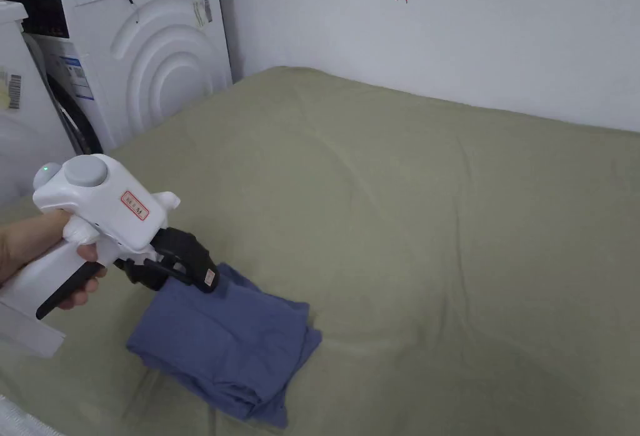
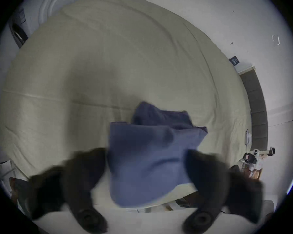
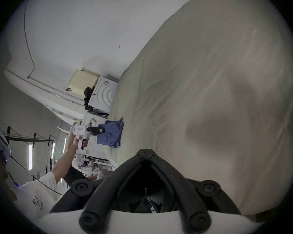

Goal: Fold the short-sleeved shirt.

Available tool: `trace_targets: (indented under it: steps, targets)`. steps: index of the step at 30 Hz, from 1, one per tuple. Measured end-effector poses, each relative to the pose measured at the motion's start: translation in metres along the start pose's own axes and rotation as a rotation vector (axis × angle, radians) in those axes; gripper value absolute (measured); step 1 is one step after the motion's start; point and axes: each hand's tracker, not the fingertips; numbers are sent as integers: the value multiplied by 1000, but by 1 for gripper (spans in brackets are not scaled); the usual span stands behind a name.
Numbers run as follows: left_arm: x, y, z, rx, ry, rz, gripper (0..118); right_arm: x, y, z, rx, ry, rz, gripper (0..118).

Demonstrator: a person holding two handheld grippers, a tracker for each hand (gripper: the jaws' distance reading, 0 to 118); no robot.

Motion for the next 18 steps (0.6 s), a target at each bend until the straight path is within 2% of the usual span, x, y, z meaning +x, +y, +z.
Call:
trace_targets:
  steps: [1, 5, 10, 11, 12, 13, 14, 15, 16, 18]
  targets:
    - [-8, 0, 3, 12, 3, 3, 117, 0, 1, 1, 2, -1, 3, 0]
    - [-8, -13, 21, 101, 35, 40, 117, -1, 6, 8, 5, 7, 14, 0]
    - [21, -33, 35, 134, 89, 9, 114, -8, 8, 27, 46, 47, 30, 0]
    - [31, -38, 40, 160, 80, 8, 103, -12, 9, 31, 51, 44, 43, 0]
    - [42, -43, 45, 184, 11, 20, 75, -16, 9, 35, 59, 36, 65, 0]
    - [54, -51, 49, 206, -53, 6, 30, -20, 10, 40, 68, 29, 89, 0]
    - [71, -57, 50, 252, -66, -31, 1, -23, 11, 48, 76, 29, 113, 0]
    - [93, -64, 47, 300, 9, -68, 1, -28, 13, 54, 86, 20, 140, 0]
    - [112, -70, 46, 327, 14, -93, 1, -33, 14, 58, 97, 9, 166, 0]
    - [151, -85, 45, 380, -120, -93, 1, -49, 19, 72, 135, -59, 261, 0]
